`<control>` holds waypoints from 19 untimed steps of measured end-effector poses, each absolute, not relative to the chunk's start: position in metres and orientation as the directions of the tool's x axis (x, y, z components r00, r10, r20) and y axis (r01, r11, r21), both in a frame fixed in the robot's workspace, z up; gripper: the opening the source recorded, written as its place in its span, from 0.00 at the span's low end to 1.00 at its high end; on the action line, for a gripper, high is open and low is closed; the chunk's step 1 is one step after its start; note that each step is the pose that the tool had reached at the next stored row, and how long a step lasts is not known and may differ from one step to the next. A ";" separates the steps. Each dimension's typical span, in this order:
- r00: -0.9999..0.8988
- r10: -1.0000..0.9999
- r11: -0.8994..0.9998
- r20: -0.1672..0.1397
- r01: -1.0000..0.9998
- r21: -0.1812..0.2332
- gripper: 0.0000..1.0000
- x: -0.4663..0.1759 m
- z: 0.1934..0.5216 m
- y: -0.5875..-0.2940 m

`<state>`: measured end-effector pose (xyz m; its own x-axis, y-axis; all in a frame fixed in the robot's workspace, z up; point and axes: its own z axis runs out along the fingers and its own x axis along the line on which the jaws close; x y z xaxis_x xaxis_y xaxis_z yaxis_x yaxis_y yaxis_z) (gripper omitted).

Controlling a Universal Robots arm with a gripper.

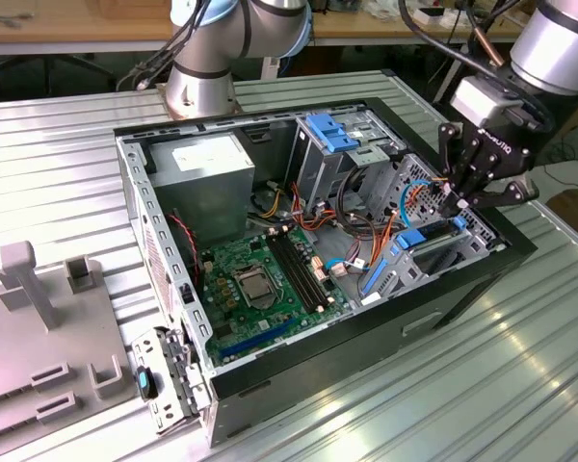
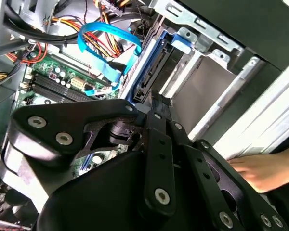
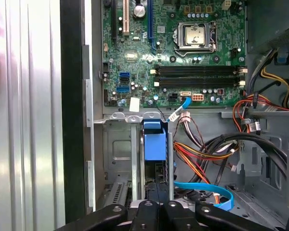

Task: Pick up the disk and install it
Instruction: 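Insert the first disk wire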

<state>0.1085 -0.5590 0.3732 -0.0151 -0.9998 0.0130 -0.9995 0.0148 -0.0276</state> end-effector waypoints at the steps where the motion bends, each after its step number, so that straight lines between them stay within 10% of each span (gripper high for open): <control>1: -0.015 -1.000 0.015 0.013 -1.000 -0.028 0.11 0.109 0.376 -0.559; 19: 0.115 -0.993 -0.115 0.024 -0.993 -0.028 0.11 0.130 0.378 -0.556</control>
<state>0.1298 -0.5564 0.3784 0.1148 -0.9931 0.0241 -0.9929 -0.1154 -0.0278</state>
